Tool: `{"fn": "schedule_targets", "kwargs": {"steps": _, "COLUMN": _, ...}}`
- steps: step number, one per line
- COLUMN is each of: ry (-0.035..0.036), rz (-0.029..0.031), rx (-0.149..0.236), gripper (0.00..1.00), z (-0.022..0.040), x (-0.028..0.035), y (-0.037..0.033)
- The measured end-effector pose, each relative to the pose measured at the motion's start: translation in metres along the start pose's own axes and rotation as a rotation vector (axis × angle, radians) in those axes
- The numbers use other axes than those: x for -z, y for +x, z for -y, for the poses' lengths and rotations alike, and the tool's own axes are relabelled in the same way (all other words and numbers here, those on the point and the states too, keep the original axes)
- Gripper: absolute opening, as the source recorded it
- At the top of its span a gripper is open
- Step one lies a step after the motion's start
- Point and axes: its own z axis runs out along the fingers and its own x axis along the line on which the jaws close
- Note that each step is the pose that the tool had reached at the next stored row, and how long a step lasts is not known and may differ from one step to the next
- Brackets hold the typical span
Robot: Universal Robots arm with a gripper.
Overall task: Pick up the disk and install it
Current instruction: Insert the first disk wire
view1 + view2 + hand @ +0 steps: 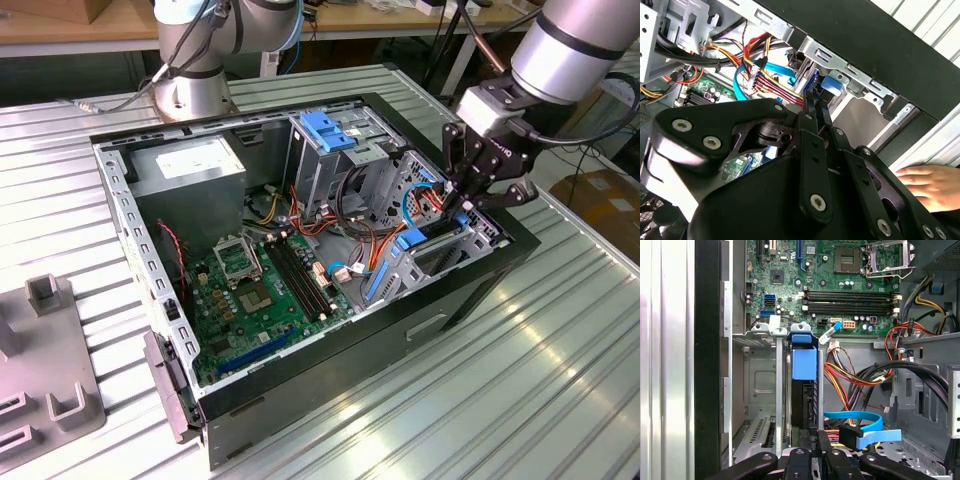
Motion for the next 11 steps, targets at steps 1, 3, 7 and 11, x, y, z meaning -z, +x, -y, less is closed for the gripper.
{"fn": "schedule_targets", "kwargs": {"steps": 1, "ry": 0.0000, "rz": 0.0001, "rx": 0.000, "gripper": 0.18, "z": -0.0002, "x": -0.0003, "y": 0.0001}}
{"fn": "schedule_targets", "kwargs": {"steps": 3, "ry": -0.0001, "rz": 0.0001, "rx": 0.000, "gripper": 0.18, "z": -0.0006, "x": -0.0007, "y": 0.0004}}
{"fn": "schedule_targets", "kwargs": {"steps": 7, "ry": -0.0029, "rz": 0.0003, "rx": 0.000, "gripper": 0.18, "z": -0.0007, "x": -0.0008, "y": 0.0008}}
{"fn": "schedule_targets", "kwargs": {"steps": 11, "ry": -0.0050, "rz": 0.0002, "rx": 0.000, "gripper": 0.18, "z": -0.0007, "x": -0.0018, "y": 0.0013}}
